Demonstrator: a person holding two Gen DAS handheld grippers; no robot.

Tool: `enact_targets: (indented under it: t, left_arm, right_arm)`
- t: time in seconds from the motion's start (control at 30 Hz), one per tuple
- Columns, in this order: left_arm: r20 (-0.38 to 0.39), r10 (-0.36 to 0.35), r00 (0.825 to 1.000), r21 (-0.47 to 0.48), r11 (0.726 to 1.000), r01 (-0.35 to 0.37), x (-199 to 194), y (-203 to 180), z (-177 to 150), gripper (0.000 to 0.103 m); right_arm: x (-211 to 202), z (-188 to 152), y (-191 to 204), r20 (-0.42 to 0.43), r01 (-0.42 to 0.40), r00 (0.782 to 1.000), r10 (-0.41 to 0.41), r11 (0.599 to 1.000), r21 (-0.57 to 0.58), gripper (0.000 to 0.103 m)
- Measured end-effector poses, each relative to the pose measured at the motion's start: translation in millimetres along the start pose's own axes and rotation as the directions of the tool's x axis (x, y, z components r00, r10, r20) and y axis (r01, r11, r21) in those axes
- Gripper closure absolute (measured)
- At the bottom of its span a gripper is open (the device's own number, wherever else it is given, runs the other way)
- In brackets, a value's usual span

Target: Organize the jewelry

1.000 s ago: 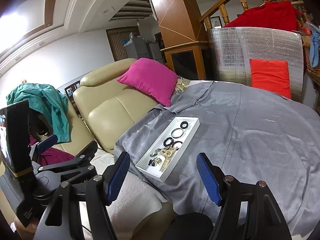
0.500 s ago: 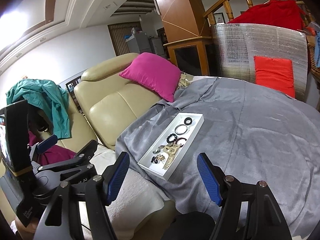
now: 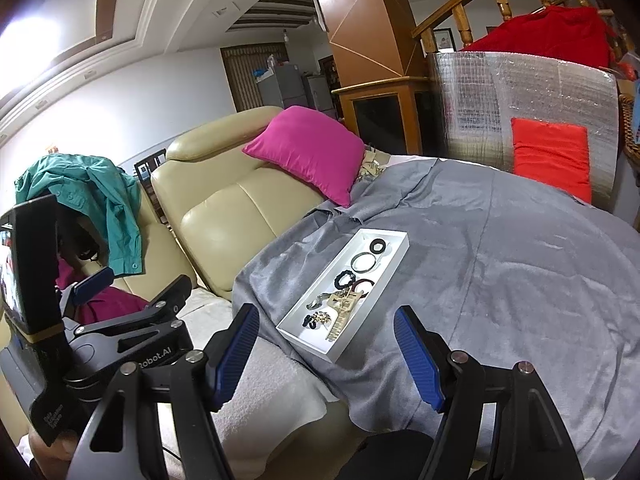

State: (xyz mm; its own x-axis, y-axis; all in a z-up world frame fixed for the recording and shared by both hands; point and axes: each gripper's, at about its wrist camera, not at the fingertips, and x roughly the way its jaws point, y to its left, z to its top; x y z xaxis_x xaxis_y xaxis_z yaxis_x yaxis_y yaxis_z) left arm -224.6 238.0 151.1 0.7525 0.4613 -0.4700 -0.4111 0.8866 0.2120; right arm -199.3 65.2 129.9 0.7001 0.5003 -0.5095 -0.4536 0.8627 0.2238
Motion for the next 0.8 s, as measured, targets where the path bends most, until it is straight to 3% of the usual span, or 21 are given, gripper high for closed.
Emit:
enact_targets:
  t: [0.33,0.8]
  left_arm:
    - [0.005,-0.014,1.000,-0.020,1.000,0.014,-2.5,0.0,6.4,0.002]
    - [-0.043,0.029,0.999,-0.051,0.998,-0.031,58.8,8.3,24.8,0.002]
  right_arm:
    - [-7.1,7.4,0.7,0.016,-0.003,1.000,0.003,1.000,-0.023,0.028]
    - [58.6,27.8,-16.0,-0.049,0.013,0.999,-0.013,1.000,-0.003,0.028]
